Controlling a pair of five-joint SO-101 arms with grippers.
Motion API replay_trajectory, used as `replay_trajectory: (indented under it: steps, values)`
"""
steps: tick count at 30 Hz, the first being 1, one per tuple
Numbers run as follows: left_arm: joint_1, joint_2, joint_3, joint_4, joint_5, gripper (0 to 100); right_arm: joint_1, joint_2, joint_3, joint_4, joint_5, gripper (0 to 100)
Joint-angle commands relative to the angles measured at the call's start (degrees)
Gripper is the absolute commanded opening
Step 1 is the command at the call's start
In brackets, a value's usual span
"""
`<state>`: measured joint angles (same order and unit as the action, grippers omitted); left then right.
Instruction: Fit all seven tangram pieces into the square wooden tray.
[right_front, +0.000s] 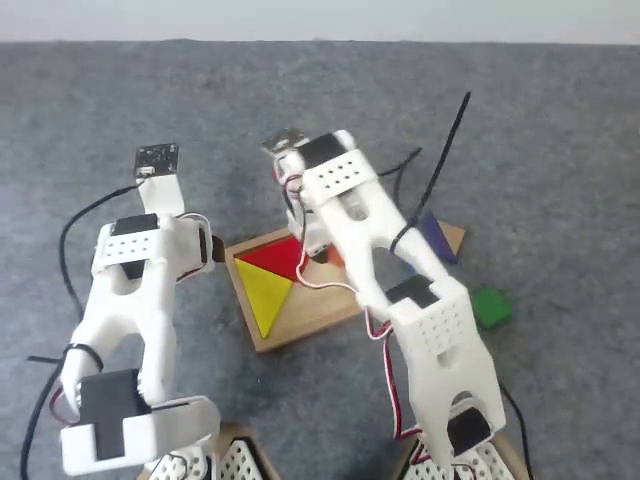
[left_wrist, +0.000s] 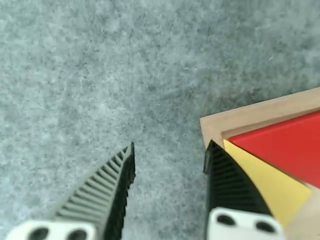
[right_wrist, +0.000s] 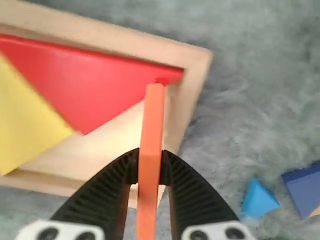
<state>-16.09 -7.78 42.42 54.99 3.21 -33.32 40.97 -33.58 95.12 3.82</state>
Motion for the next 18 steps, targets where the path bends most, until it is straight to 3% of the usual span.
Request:
replay_trajectory:
  steps: [1, 6, 14, 18]
  values:
    - [0.1, -2.5, -0.6, -0.7, 0.4, 22, 0.4, -1.8, 0.4, -1.2, -1.5, 0.7]
    - [0.1, -2.5, -0.7, -0.6, 0.4, 22, -0.5, 1.1, 0.4, -3.5, -3.0, 0.8]
    - [-0.1, -2.5, -0.4, -0.9, 0.3, 22, -9.5, 4.0, 0.3, -2.7, -1.4, 1.4]
    - [-0.1, -2.5, -0.4, -0.9, 0.3, 22, -12.7, 3.7, 0.3, -1.8, -1.7, 13.4]
